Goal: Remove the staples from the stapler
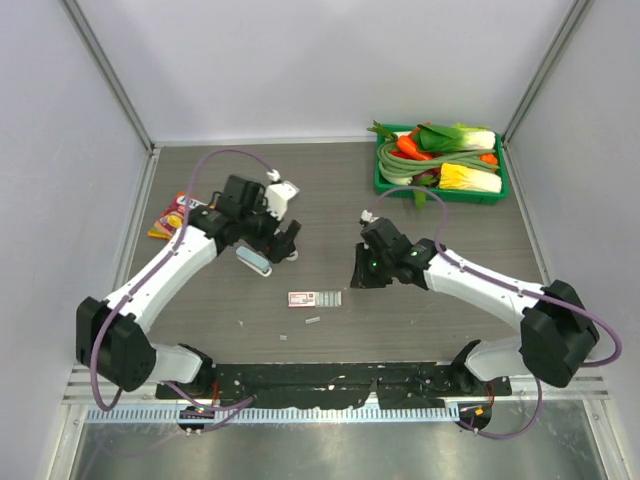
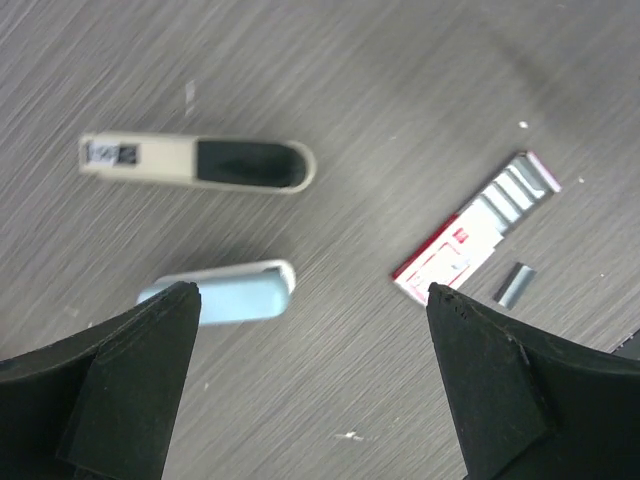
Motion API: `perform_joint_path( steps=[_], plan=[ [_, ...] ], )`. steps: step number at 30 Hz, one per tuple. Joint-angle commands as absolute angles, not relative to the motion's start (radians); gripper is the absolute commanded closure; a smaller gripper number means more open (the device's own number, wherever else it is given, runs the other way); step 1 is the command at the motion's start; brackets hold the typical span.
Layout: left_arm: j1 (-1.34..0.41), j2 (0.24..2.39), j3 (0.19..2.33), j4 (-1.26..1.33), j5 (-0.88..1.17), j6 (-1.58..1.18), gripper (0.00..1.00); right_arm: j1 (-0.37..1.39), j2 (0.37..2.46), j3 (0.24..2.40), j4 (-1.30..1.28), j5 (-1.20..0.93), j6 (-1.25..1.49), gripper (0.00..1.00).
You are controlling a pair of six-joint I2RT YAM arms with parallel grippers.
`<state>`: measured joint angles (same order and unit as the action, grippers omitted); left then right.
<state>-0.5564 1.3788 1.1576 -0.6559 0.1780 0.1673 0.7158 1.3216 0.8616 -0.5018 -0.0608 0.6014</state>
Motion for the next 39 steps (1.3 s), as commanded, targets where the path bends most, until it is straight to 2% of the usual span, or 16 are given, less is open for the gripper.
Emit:
perform_joint_path(
  steps=[1, 6, 17, 39],
  plan=[
    [-0.408, 1.318, 1.117, -0.770, 0.330, 0.175, 0.00, 0.804, 1.396, 0.951, -0.423, 0.030, 0.667, 0.99],
    [-0.264, 1.259, 1.022, -0.762, 0.428, 0.144, 0.00, 0.912, 1.530, 1.025, -0.416, 0.089, 0.709, 0.99],
    [-0.239, 1.212, 0.940, -0.722, 0.403, 0.184, 0.00, 1.028, 1.721, 1.164, -0.482, 0.216, 0.767, 0.99],
    [-0.236, 1.197, 0.925, -0.706, 0.391, 0.160, 0.00, 1.120, 1.753, 1.163, -0.525, 0.382, 0.816, 0.99]
  ],
)
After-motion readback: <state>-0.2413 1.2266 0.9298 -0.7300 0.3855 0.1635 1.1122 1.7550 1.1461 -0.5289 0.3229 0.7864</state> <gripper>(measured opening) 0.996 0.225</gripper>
